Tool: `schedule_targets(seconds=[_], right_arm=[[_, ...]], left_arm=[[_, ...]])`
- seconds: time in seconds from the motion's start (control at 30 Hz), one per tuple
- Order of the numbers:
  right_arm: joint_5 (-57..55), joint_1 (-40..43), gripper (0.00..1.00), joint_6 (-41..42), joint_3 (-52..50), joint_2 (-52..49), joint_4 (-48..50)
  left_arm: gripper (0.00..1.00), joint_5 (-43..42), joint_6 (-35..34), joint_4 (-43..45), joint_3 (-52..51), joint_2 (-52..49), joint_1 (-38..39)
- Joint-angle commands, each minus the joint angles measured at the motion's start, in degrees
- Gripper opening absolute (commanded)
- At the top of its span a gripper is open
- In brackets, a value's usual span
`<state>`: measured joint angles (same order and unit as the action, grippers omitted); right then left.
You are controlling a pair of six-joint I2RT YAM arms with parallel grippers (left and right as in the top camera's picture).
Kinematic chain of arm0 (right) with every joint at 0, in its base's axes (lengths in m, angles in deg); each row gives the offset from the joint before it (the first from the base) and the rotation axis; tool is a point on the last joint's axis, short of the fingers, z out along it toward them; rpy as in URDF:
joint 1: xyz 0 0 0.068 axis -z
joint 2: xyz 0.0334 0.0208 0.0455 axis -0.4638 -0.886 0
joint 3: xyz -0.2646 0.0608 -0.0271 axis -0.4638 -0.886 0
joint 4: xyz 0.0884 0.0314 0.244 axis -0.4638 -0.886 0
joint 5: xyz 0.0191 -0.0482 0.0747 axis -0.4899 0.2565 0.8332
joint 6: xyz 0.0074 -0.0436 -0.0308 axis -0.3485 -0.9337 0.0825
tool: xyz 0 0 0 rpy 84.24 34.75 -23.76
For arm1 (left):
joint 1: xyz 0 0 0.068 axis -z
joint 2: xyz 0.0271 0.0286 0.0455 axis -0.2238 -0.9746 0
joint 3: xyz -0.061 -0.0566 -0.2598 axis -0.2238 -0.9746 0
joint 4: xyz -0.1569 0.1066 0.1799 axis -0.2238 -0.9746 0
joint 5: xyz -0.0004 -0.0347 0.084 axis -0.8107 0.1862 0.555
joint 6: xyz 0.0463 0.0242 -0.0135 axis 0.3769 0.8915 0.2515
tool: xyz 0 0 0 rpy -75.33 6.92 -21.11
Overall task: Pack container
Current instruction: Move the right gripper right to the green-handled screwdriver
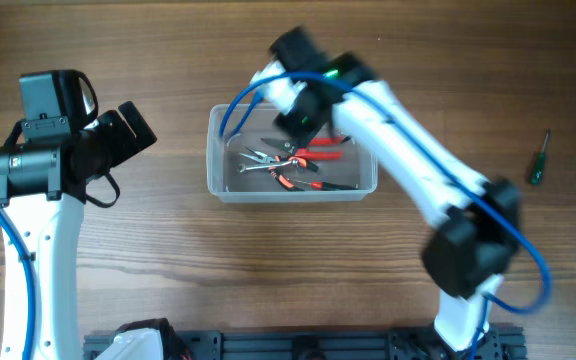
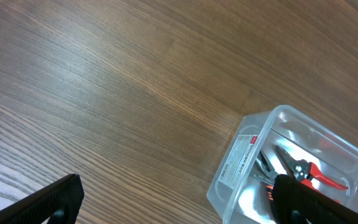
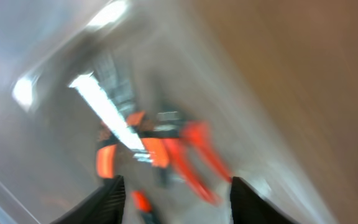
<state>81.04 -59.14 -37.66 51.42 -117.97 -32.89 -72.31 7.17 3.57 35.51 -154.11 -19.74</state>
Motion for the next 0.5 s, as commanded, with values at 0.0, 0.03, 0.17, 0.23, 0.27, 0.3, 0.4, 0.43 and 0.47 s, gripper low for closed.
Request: schedule_targets(seconds=[0.0,0.03,0.17,0.23,0.27,0.3,0.4,0.43,0.47], right_arm=[[-8.2,11.2,0.66,17.9,3.3,12.0,0.3],[-8.2,14.5,0.69,20.1,3.3,13.4,-0.1],[-8.1,28.9,0.91,29.4,3.3,15.2,-4.7],[-7.6,36.5,0.92,33.0,3.0,14.5,-7.5],[-7.2,39.1,0.92,34.3,2.8,14.0,-8.3],[-6.6,43.3,0.94,35.8,2.5,13.1,-9.4],[-3.1,51.7,0.99,35.7,1.8,10.6,-10.7],[-2.3,54.0,0.99,35.4,1.6,9.6,-10.8],[-1.8,56.1,1.0,35.3,1.2,8.7,-10.8]], left_arm=[[1.0,-0.7,0.9,-0.1,0.4,-0.3,0.3],[1.0,-0.7,0.9,-0.2,0.4,-0.3,0.3],[1.0,-0.7,0.9,-0.2,0.4,-0.3,0.3],[1.0,-0.7,0.9,-0.2,0.4,-0.3,0.3],[1.0,-0.7,0.9,-0.2,0.4,-0.3,0.3],[1.0,-0.7,0.9,-0.2,0.4,-0.3,0.3],[1.0,-0.7,0.9,-0.2,0.4,-0.3,0.3],[1.0,-0.7,0.9,-0.2,0.4,-0.3,0.3],[1.0,-0.7,0.9,-0.2,0.4,-0.3,0.3]])
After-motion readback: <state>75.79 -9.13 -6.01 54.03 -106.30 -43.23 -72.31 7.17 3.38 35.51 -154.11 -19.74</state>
